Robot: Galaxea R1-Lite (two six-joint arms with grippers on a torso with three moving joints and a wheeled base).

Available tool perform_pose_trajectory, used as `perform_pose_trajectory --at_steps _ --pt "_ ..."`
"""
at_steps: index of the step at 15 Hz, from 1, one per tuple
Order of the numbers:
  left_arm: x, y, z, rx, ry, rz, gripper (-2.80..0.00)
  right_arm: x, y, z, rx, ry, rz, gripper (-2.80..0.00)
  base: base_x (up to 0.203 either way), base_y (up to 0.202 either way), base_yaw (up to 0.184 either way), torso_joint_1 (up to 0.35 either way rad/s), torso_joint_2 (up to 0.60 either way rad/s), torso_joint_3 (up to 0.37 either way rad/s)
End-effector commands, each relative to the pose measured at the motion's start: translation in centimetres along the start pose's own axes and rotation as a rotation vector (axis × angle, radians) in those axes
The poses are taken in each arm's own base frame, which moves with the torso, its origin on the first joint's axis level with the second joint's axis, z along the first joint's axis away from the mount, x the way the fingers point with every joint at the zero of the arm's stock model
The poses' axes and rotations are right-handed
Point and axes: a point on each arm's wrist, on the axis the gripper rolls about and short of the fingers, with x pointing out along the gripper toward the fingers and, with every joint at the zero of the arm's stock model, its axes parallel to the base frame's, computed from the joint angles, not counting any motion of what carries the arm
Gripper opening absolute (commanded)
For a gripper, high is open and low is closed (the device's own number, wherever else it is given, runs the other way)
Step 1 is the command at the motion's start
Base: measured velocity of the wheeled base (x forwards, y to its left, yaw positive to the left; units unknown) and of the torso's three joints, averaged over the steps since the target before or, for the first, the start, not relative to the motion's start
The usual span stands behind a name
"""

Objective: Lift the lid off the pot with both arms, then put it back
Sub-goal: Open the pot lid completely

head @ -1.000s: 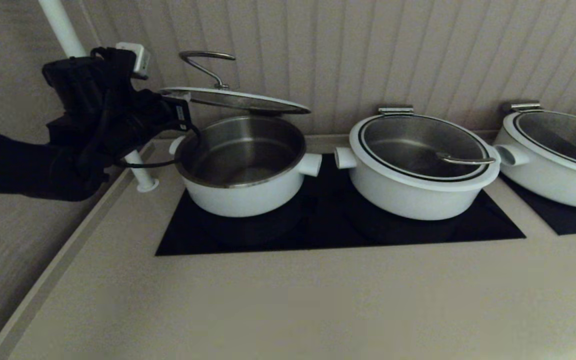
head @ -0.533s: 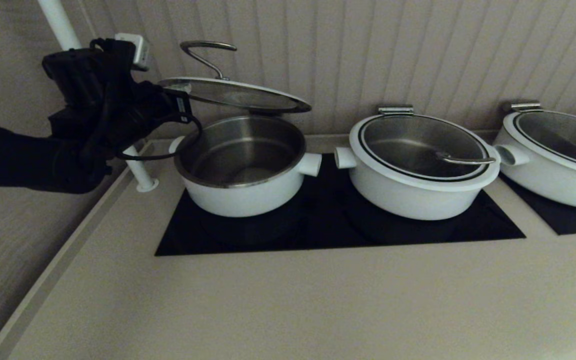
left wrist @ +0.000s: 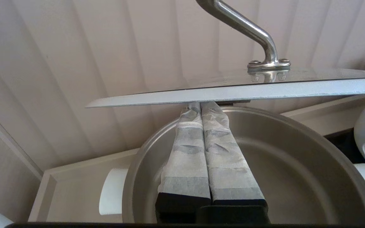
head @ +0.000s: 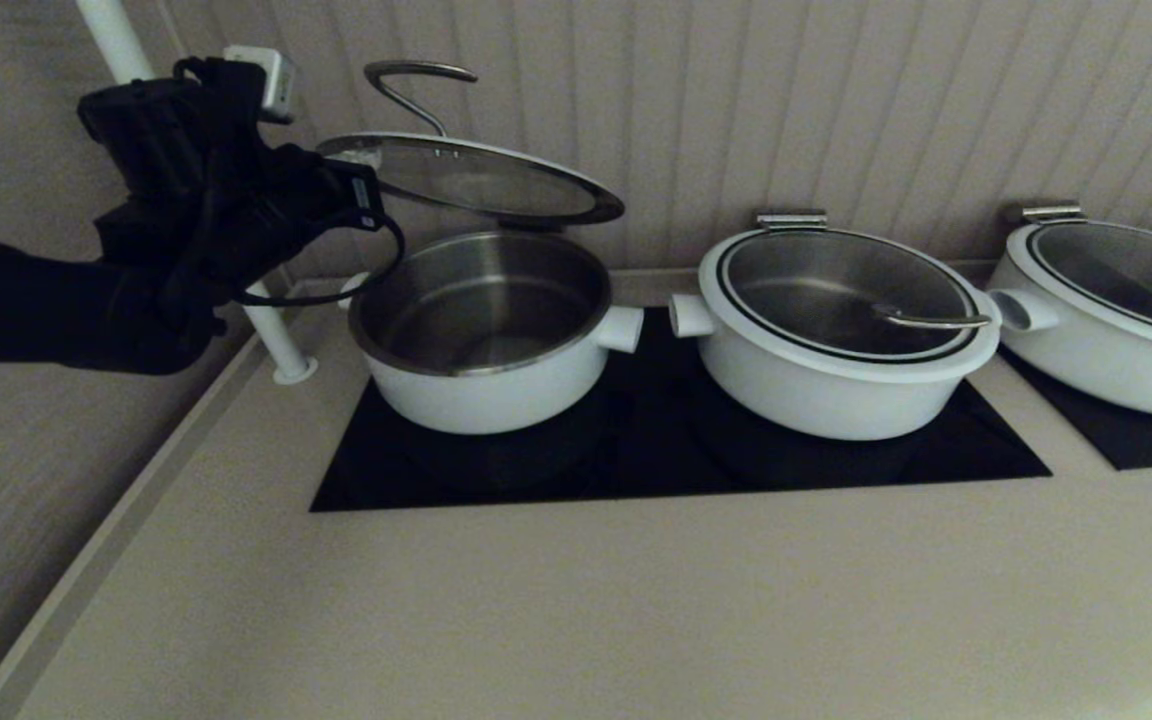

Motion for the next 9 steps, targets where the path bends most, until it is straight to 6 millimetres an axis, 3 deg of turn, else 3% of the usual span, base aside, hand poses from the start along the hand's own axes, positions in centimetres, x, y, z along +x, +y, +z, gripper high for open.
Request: perform_pose_trajectory --at_steps 1,4,9 --pt "0.0 -0.2 0.5 0.0 -0.021 -0.004 -2.8 0.0 0.0 0.0 0.0 0.002 0.001 -2.8 0.0 0.0 0.0 0.0 0.0 0.0" --pt "0.5 -1.0 1.4 -0.003 -0.08 -0.022 -2.8 0.0 0.0 0.0 0.0 0.002 0.001 -2.8 0.0 0.0 0.0 0.0 0.0 0.0" --pt "1.1 -1.7 1.0 -0.004 -0.119 -0.042 -2.8 0.0 0.0 0.0 -0.001 0.002 0.001 -2.8 0.0 0.0 0.0 0.0 0.0 0.0"
